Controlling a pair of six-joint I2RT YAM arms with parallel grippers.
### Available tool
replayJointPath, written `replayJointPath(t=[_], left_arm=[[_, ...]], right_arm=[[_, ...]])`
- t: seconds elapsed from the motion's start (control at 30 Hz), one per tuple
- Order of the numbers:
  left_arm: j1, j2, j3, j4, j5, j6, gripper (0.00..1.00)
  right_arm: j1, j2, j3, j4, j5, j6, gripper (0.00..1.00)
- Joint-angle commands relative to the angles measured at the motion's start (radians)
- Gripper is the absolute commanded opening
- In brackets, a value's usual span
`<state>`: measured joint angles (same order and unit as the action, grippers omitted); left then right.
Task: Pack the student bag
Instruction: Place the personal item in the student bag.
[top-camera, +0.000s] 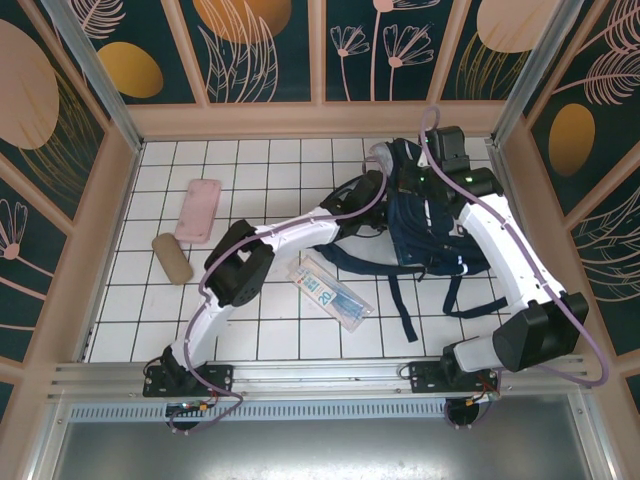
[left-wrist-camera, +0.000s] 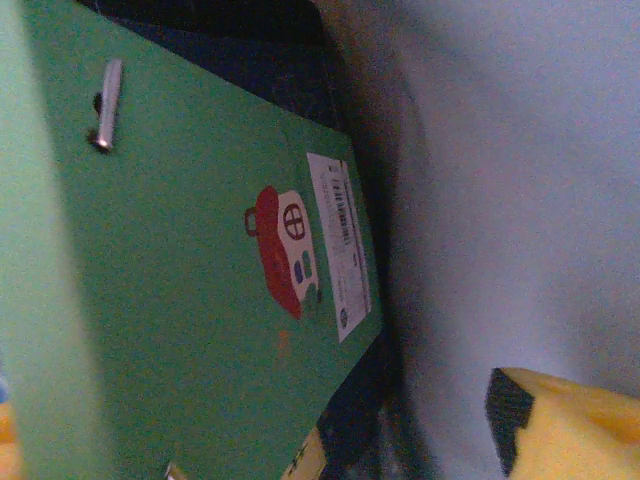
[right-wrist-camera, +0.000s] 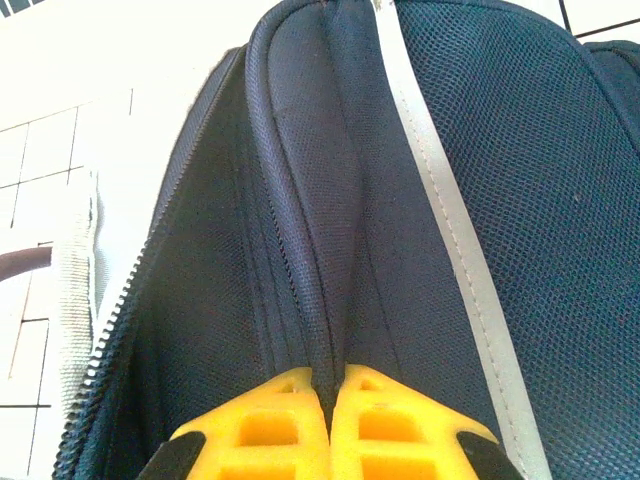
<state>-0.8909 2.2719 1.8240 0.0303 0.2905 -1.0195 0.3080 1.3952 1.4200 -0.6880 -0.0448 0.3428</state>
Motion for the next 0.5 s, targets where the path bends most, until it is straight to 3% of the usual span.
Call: replayJointPath(t=[0.0,0.3,0.47], left_arm=[[-0.016,-0.138,-0.029,0.008,0.002,0.074,0.95],[0.040,-0.355,-0.329,0.006,-0.077,0.095,0.96],[0.084,-0.433,-0.487,0.045,-0.077,0.091,0.88]], right_arm=[[-0.008,-0.046,0.008,0.111,-0.029,-0.004,0.00],[-0.011,-0.047,-0.048,0.132,-0.049,-0.007,0.00],[-0.012,-0.057,-0.078,0.142,-0.046,-0.007,0.00]])
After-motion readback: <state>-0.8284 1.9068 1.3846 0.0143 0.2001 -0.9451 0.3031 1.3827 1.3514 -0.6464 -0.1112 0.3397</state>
